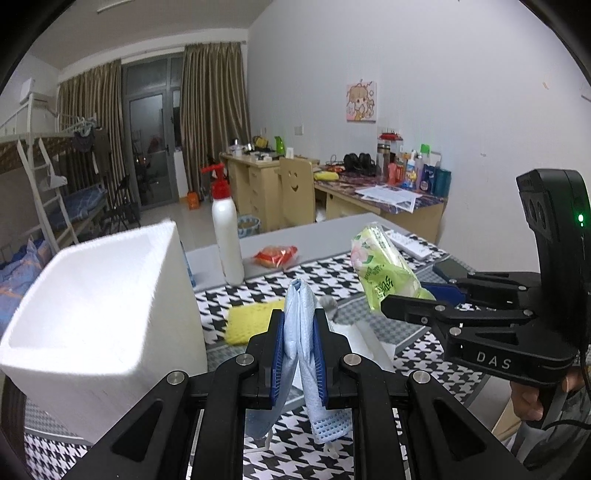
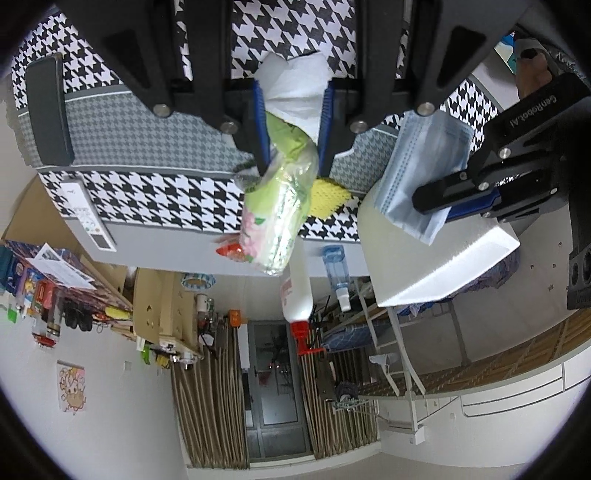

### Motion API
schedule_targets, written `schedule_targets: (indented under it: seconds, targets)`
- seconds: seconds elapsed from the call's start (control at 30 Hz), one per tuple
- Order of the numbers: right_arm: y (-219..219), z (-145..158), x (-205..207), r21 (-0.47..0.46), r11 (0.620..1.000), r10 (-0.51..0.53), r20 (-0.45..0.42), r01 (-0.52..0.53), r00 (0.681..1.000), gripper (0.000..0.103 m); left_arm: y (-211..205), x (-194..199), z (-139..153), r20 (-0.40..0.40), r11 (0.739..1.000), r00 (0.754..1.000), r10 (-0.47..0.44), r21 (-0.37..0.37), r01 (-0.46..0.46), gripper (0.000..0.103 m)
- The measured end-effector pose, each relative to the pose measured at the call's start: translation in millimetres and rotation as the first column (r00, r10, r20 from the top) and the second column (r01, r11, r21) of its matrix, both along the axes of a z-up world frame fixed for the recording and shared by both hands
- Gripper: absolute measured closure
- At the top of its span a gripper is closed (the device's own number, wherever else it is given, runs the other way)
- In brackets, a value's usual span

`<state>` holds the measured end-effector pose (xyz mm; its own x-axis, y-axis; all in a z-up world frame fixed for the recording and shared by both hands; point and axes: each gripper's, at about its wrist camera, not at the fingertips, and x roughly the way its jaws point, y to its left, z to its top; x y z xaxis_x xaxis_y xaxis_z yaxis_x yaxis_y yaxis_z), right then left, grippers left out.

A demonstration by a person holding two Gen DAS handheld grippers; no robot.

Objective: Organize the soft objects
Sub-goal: 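Lift the blue mask with the left gripper toward the foam box while the right gripper lifts the green bag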

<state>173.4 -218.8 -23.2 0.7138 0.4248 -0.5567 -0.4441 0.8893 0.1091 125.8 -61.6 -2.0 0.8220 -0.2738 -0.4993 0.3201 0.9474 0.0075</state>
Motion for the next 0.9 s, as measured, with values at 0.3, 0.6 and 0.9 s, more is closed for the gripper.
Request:
schedule_targets:
  seconds: [0.3,0.6,0.9]
  targets:
    - [5.4,14.9,-4.1,0.01,1.0,-0.011,0.053,0.01,0.999,0.074,3.9,-1.6,19.6,0.067,1.0,0.998,0.02,0.003,-0.021,0.087]
    - [9.1,31.5,-4.6,0.021,1.0,-0.014,0.091,0.012,0.996,0.074,10.5,-3.3,41.2,0.125,0.999,0.992,0.032,-0.014,-0.031,0.087]
    - [17.3,46.4,-5.7,0.025,1.0,0.0,0.139,-0.004,0.99,0.074,18.4,-7.7,56.6,0.175,0.998,0.983,0.059,-0.019,-0.056,0.087]
